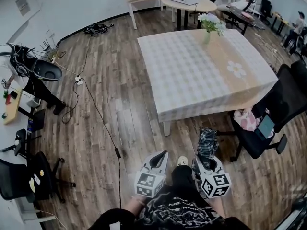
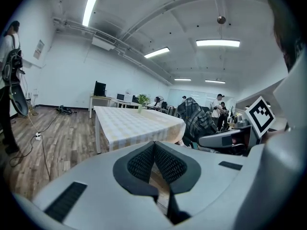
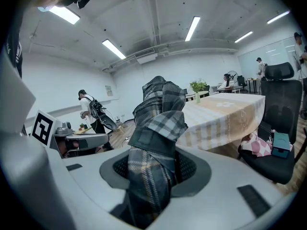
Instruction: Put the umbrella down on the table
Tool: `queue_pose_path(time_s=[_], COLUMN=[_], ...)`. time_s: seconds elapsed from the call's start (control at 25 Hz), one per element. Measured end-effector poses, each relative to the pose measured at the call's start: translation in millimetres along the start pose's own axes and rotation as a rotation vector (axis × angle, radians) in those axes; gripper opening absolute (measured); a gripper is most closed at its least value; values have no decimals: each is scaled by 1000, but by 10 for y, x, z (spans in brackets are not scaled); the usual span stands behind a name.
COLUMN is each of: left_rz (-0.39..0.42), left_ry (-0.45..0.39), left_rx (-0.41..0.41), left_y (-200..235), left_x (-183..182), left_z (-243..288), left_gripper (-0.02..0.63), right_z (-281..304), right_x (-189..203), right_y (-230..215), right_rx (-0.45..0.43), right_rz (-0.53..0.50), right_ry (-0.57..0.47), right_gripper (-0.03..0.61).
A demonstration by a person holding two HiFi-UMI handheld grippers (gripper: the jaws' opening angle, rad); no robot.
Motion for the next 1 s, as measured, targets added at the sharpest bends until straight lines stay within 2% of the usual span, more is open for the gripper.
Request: queue_pose_path(time_s=[0.28,0.56,0.8,1.0], left_rz=[-3,-13,-34,-31], left_ry=[-8,-33,-56,-58], left_rx=[-39,-98,-109,-105], left_y=[76,78,-97,-169], left_x=[-274,-547,-714,-770], left_z=[519,1138,1640,1852], left_gripper=[18,18,18,18], right_z=[487,910,1086,1184], right_x=[-325,-652,-835,-912], right_y=[-525,-1047,-1473,-1688], right_rx=[-14,-72,-115,-111], right_rz=[-21,-57,-80,-78], right_ry=[12,16,13,14], right_gripper=[181,181,181,181])
Point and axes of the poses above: the fingertips, and each gripper's own axes: z forward along the fingers, y to its left, x out of its underside, the point moved 10 cm from there along -z, backward along the fingers, and after that the axes turned 6 degrees about -z, right-handed, at the moved point
